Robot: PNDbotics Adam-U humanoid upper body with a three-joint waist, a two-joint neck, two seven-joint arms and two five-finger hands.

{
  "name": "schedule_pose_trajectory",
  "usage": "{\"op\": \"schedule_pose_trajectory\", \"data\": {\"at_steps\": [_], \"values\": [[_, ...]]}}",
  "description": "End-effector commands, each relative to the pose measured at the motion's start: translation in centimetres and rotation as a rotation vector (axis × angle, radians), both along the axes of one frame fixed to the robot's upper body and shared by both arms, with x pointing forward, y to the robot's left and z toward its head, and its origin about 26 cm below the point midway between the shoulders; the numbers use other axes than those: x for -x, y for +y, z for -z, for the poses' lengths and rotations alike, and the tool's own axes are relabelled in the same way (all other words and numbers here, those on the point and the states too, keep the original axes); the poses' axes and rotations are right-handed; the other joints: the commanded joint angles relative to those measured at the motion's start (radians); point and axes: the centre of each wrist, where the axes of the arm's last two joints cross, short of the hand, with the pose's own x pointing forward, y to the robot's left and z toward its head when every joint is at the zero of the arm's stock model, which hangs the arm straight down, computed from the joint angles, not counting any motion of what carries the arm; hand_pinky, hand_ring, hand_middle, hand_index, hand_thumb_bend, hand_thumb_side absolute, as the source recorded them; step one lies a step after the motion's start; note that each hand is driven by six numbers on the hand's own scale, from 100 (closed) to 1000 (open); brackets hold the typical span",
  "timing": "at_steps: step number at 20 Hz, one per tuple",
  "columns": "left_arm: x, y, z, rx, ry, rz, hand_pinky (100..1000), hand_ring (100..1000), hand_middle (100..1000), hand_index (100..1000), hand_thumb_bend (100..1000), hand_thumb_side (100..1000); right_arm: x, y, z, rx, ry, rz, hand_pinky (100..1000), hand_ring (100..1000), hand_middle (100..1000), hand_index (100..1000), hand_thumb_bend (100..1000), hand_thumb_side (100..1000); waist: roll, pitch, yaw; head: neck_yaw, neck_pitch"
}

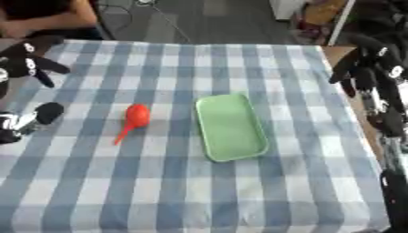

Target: Pick up objects on the table and place them in the box.

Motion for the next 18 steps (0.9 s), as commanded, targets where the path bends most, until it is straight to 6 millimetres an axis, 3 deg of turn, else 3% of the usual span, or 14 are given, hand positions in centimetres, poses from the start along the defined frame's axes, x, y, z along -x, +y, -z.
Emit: {"op": "schedule_pose_trajectory", "data": {"at_steps": [1, 17, 18], "values": [[-1.0, 0.3, -0.5, -0.055, 0.011, -0.038, 554, 700, 1000, 785, 791, 800, -0.2, -0.3, -1.3, 0.025, -0.031, -0.006, 100, 445, 517, 890, 100, 633, 0.000, -0.012, 0.001, 0.001, 0.001], [-4.5, -0.7, 0.2, -0.172, 0.022, -0.037, 603, 713, 980, 809, 801, 830, -0.2, -0.3, -1.1, 0.027, -0.027, -0.012, 100, 443, 515, 890, 100, 633, -0.002, -0.012, 0.000, 0.010, 0.001], [-4.7, -0.8, 0.3, -0.180, 0.024, -0.033, 609, 710, 914, 814, 797, 842, -0.2, -0.3, -1.1, 0.027, -0.027, -0.013, 100, 444, 516, 890, 100, 633, -0.002, -0.012, 0.000, 0.010, 0.001]]}}
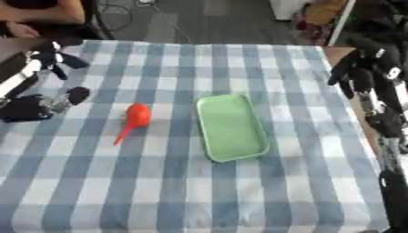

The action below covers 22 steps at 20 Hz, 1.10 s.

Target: Pick up objects on the table and place them in the box.

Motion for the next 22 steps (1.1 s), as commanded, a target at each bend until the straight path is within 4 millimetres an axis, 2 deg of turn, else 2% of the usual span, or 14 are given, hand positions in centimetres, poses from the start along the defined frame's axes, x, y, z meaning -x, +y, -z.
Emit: {"op": "schedule_pose_trajectory", "data": {"at_steps": [1, 2, 4, 16, 22], "values": [[-0.7, 0.0, -0.6, -0.052, -0.019, 0.011, 608, 710, 922, 814, 798, 841, -0.2, -0.2, -1.3, 0.023, -0.034, -0.010, 100, 444, 516, 890, 100, 633, 0.000, -0.012, -0.001, 0.006, 0.000], [-0.8, 0.0, -0.5, -0.058, -0.016, 0.013, 615, 702, 803, 816, 792, 849, -0.2, -0.2, -1.3, 0.023, -0.034, -0.011, 100, 443, 515, 890, 100, 633, 0.000, -0.012, -0.001, 0.006, 0.000], [-1.1, -0.1, -0.2, -0.068, -0.013, 0.015, 620, 701, 786, 818, 789, 855, -0.2, -0.2, -1.3, 0.024, -0.034, -0.011, 100, 443, 515, 890, 100, 633, -0.001, -0.012, -0.001, 0.007, 0.000], [-1.9, -0.2, 0.3, -0.100, -0.003, 0.014, 636, 704, 798, 827, 784, 870, -0.2, -0.3, -1.3, 0.023, -0.034, -0.013, 100, 443, 515, 891, 100, 634, -0.001, -0.012, -0.001, 0.006, 0.000], [-2.6, -0.5, 0.5, -0.120, 0.016, 0.021, 634, 701, 801, 833, 821, 853, -0.2, -0.2, -1.2, 0.023, -0.032, -0.014, 100, 443, 515, 891, 100, 634, -0.001, -0.012, -0.001, 0.007, 0.000]]}}
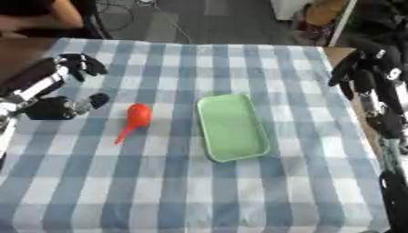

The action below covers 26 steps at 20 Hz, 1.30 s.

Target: Pick up objects on the table and place them in the box.

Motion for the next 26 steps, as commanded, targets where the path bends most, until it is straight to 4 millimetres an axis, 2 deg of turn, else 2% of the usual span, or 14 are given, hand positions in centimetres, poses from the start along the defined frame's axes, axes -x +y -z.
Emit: {"op": "schedule_pose_trajectory", "data": {"at_steps": [1, 14, 26], "values": [[-0.5, -0.3, -0.8, -0.022, -0.015, 0.015, 633, 700, 800, 835, 827, 850, -0.2, -0.3, -1.3, 0.026, -0.035, -0.006, 100, 443, 515, 891, 100, 634, 0.001, -0.012, -0.001, 0.007, 0.000], [-2.8, -1.3, 0.9, -0.093, 0.039, 0.009, 622, 691, 782, 847, 863, 859, -0.2, -0.3, -1.2, 0.027, -0.032, -0.013, 100, 442, 514, 891, 100, 634, 0.000, -0.013, -0.003, 0.012, 0.000], [-3.8, -2.1, 2.0, -0.142, 0.042, 0.036, 620, 687, 775, 864, 866, 872, -0.3, -0.1, -1.3, 0.030, -0.033, -0.022, 100, 443, 514, 892, 100, 634, 0.001, -0.013, -0.006, 0.015, 0.000]]}}
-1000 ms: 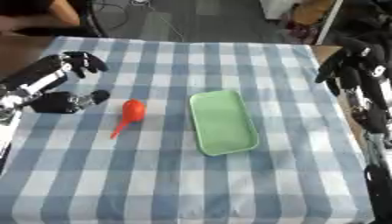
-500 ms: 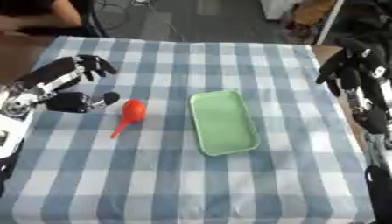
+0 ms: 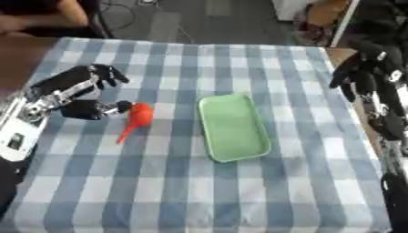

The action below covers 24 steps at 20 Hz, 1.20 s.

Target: Pick up objects on the table and place them in the box.

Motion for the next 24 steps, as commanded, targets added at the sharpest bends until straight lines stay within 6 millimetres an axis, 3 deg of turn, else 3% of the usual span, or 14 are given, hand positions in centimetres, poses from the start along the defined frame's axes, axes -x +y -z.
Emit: {"op": "schedule_pose_trajectory", "data": {"at_steps": [1, 17, 24], "values": [[-0.4, -0.3, -1.2, -0.020, -0.041, 0.021, 620, 687, 774, 867, 868, 872, -0.2, -0.2, -1.4, 0.030, -0.042, -0.011, 100, 443, 514, 892, 100, 634, 0.002, -0.013, -0.002, 0.006, 0.000], [-0.8, -1.0, -1.0, -0.097, -0.070, 0.084, 621, 692, 752, 905, 888, 879, -0.2, -0.2, -1.4, 0.032, -0.040, -0.016, 100, 442, 514, 892, 100, 634, 0.004, -0.012, -0.008, 0.009, 0.000], [-1.3, 0.1, -0.2, -0.164, -0.013, 0.114, 622, 694, 736, 945, 894, 900, -0.2, -0.3, -1.4, 0.045, -0.037, -0.018, 100, 441, 513, 892, 100, 634, 0.015, -0.013, -0.011, 0.004, 0.000]]}}
